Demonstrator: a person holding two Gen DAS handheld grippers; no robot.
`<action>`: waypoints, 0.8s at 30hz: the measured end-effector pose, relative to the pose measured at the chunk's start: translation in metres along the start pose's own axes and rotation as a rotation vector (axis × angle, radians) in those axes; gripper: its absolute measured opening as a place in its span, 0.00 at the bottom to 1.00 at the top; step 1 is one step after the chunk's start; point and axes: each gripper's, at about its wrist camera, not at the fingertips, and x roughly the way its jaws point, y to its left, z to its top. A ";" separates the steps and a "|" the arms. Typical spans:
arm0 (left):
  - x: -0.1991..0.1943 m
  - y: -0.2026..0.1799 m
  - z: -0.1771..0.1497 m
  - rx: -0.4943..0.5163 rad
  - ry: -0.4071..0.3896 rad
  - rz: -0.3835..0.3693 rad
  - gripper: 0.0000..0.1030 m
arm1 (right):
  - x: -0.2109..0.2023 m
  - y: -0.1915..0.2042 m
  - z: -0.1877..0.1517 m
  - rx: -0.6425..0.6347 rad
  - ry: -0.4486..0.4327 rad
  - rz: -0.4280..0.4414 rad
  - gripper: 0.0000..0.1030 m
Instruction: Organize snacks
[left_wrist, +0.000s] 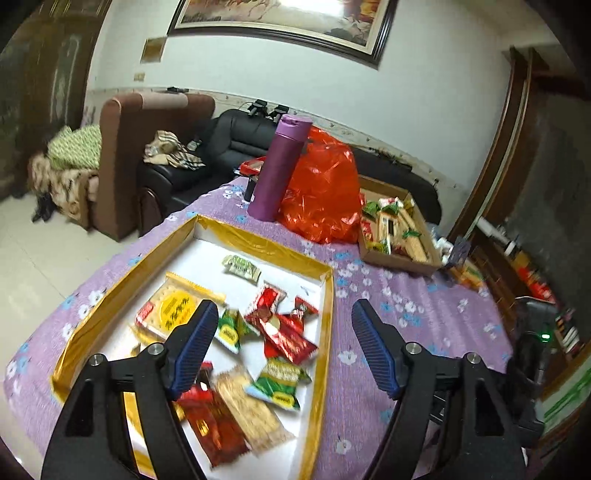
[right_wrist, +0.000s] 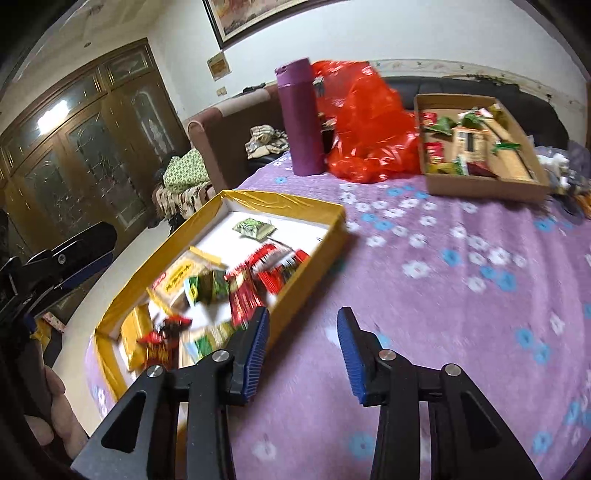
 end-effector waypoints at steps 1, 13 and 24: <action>-0.002 -0.006 -0.004 0.011 0.002 0.017 0.78 | -0.006 -0.001 -0.005 -0.002 -0.004 -0.005 0.39; 0.004 -0.064 -0.056 0.153 0.112 0.085 0.80 | -0.053 -0.033 -0.068 0.085 -0.042 -0.094 0.44; -0.007 -0.079 -0.072 0.235 0.096 0.144 0.80 | -0.056 -0.043 -0.085 0.145 -0.020 -0.142 0.45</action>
